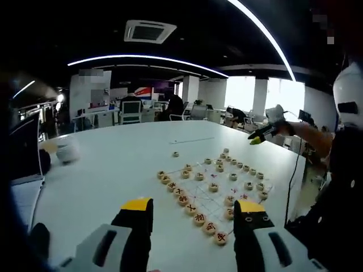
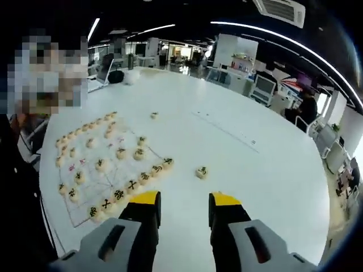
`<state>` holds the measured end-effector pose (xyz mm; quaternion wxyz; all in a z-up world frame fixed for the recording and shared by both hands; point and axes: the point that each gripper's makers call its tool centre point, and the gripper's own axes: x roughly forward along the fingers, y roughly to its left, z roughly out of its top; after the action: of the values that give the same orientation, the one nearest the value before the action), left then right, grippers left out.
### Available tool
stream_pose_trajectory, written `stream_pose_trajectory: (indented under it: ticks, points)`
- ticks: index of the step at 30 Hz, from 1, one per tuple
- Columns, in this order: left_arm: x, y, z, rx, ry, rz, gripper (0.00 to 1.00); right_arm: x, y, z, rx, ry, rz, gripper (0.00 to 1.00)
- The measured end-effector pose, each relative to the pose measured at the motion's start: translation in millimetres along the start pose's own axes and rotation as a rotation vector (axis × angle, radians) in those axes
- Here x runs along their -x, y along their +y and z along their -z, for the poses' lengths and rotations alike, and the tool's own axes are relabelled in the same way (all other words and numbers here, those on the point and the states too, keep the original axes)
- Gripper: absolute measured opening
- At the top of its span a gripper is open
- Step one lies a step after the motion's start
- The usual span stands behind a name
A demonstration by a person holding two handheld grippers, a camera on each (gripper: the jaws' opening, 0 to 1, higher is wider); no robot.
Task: Pick up the chess pieces one by one and place each piece onto its starting position on the chessboard, setting the pieces on their correct points until all the chess pieces are arranged in the starting layout
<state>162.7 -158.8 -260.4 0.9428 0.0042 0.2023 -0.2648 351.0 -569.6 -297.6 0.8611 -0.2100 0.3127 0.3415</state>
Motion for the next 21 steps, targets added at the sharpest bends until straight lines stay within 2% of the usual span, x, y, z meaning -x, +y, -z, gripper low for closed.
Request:
stream_pose_trajectory:
  ticks: [7, 11, 21]
  points:
    - [6.3, 4.3, 3.7, 0.015, -0.003, -0.025, 0.58, -47.9, -18.5, 0.1, 0.035, 0.130, -0.054, 0.34]
    - [8.0, 4.8, 5.1, 0.020, -0.005, -0.031, 0.58, -72.2, -17.9, -0.7, 0.048, 0.180, -0.074, 0.34]
    - [14.6, 10.2, 10.7, 0.040, -0.007, -0.056, 0.58, -96.8, -20.6, 0.5, 0.024, 0.256, -0.098, 0.30]
